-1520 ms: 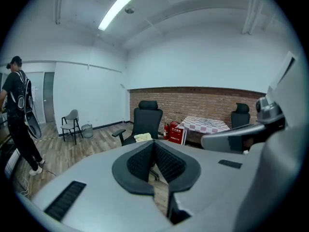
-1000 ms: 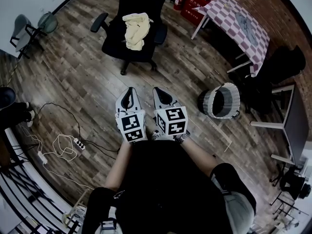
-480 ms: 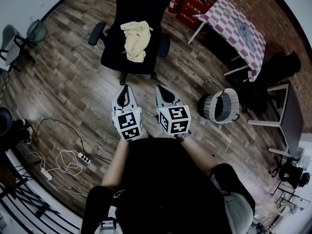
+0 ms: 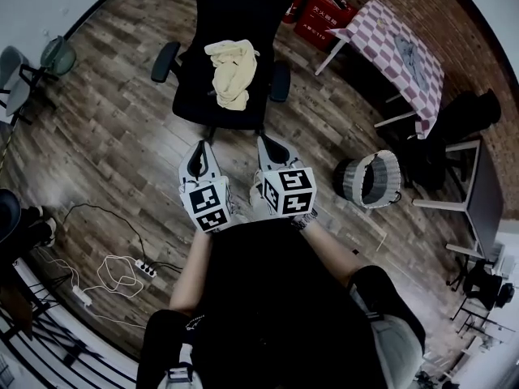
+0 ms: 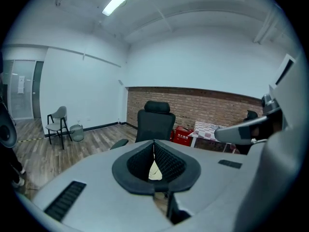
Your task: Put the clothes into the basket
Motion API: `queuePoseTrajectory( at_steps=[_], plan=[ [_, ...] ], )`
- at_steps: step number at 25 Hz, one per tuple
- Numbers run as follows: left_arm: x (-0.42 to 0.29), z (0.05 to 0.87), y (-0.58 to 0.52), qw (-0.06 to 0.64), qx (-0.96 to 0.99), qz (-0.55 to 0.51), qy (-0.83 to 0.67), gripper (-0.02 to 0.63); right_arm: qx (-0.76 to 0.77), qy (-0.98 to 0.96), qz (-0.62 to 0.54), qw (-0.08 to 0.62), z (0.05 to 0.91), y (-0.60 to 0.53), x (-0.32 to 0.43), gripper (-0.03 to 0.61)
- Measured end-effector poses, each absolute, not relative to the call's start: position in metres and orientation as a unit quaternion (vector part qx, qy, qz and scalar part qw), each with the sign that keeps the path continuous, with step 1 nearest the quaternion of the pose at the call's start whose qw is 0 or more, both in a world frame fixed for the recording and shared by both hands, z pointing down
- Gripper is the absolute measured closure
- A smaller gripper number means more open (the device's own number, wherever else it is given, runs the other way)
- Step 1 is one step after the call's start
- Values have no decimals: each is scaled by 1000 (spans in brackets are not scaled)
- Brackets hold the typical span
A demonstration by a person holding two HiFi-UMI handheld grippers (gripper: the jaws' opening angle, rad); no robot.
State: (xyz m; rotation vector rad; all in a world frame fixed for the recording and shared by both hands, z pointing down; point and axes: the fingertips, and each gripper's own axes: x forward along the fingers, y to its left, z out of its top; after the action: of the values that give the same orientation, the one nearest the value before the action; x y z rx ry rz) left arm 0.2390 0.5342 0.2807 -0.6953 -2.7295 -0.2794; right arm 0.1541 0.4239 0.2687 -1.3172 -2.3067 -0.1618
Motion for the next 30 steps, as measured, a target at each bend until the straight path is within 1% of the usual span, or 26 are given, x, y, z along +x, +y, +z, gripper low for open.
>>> queuePoseTrajectory(
  at_steps=[9,15,23,30],
  plan=[
    [203,288,568,165,-255,-86,-949,600,-507,-825,-55,243,283,474,121,569],
    [151,284,609,169,-278,-68,-943,600,-534,-807,-50,246,287,521,67,569],
    [75,288,643,186,-294,-70,-935,600,-557,-788,-46,259,294,561,-11,569],
    [34,300,658,204,-286,-67,-934,600,-543,-792,-44,277,310,576,-67,569]
  ],
)
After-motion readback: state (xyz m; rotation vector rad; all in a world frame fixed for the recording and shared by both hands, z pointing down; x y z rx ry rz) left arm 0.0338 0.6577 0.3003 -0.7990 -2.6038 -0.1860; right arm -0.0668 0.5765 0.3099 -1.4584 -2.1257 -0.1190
